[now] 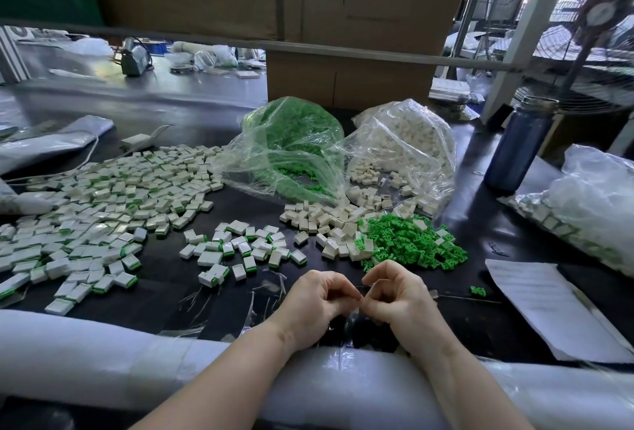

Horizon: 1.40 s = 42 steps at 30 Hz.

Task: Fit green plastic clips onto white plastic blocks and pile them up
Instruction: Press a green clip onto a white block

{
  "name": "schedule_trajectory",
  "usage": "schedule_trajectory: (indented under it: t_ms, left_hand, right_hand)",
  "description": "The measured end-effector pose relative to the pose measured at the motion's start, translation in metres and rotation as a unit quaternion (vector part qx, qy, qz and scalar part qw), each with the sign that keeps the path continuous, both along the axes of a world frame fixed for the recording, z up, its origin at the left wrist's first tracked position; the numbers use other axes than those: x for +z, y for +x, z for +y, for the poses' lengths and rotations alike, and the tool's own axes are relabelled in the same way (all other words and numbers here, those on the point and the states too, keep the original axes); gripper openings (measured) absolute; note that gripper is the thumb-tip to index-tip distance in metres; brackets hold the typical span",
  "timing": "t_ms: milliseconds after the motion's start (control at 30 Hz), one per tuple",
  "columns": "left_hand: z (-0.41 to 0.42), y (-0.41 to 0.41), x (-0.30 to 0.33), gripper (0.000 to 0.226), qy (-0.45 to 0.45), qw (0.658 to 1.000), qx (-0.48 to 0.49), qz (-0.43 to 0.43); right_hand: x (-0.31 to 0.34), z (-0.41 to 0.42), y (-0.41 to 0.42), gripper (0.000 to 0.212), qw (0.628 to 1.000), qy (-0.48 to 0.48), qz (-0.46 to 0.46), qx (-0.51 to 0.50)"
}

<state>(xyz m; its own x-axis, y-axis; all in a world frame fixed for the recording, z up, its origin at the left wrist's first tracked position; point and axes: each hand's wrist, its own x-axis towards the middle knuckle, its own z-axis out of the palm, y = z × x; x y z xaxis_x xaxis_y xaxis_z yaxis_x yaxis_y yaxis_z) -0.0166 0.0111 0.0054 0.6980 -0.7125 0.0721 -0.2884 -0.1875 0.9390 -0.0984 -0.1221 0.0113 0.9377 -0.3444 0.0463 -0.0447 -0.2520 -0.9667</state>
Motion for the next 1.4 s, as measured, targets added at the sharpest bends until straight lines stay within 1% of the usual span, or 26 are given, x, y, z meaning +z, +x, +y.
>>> schedule_trajectory:
  t_ms: [100,267,367,433,500,567,667,733,900,1133,1333,1400]
  left_hand:
    - [-0.0005,-0.0008,-0.0010,0.022,0.003,1.000,-0.001,-0.011]
    - [-0.0009,-0.0003,-0.0015,0.019,-0.027,0.999,0.016,-0.007]
    - [-0.0014,0.0004,-0.0040,0.022,-0.024,0.999,0.019,-0.041]
    - [-0.0019,0.0008,-0.0050,0.015,-0.031,0.998,0.038,-0.044]
    - [-0.0021,0.0011,-0.0036,0.006,-0.042,0.998,0.046,-0.020]
    - [-0.0021,0.0024,-0.0033,0.006,-0.042,0.998,0.044,-0.009]
    - [-0.0010,0.0037,-0.0021,0.008,-0.019,0.998,0.048,-0.030]
    - [-0.0010,0.0046,-0.0027,0.006,-0.008,0.998,0.046,-0.029]
    - [-0.0002,0.0039,-0.0046,0.010,0.014,0.998,0.045,-0.032]
    - [-0.0006,0.0039,-0.0062,0.010,0.034,0.996,0.048,-0.067]
    - [-0.0006,0.0043,-0.0054,0.010,0.037,0.996,0.044,-0.068]
    - [-0.0011,0.0038,-0.0052,0.011,0.040,0.995,0.038,-0.084]
  right_hand:
    - [-0.0009,-0.0005,0.0005,0.022,1.000,0.011,0.001,0.004]
    - [-0.0011,-0.0007,0.0018,0.015,0.997,0.056,-0.030,-0.032]
    - [-0.0012,-0.0002,0.0029,0.012,0.996,0.068,-0.042,-0.041]
    - [-0.0009,0.0000,0.0023,0.011,0.994,0.083,-0.050,-0.043]
    - [-0.0011,-0.0006,0.0012,0.011,0.993,0.093,-0.050,-0.045]
    - [-0.0023,-0.0016,0.0005,0.011,0.994,0.089,-0.046,-0.051]
    - [-0.0037,-0.0007,0.0022,0.010,0.996,0.054,-0.035,-0.060]
    - [-0.0045,0.0013,0.0041,0.012,0.997,0.047,-0.027,-0.059]
    - [-0.0054,0.0015,0.0050,0.017,0.999,0.014,-0.005,-0.048]
    - [-0.0051,0.0018,0.0059,0.019,0.999,0.012,-0.003,-0.050]
    - [-0.0026,0.0014,0.0023,0.017,0.999,0.018,-0.006,-0.027]
    - [-0.0026,0.0019,0.0028,0.019,0.999,0.020,-0.005,-0.033]
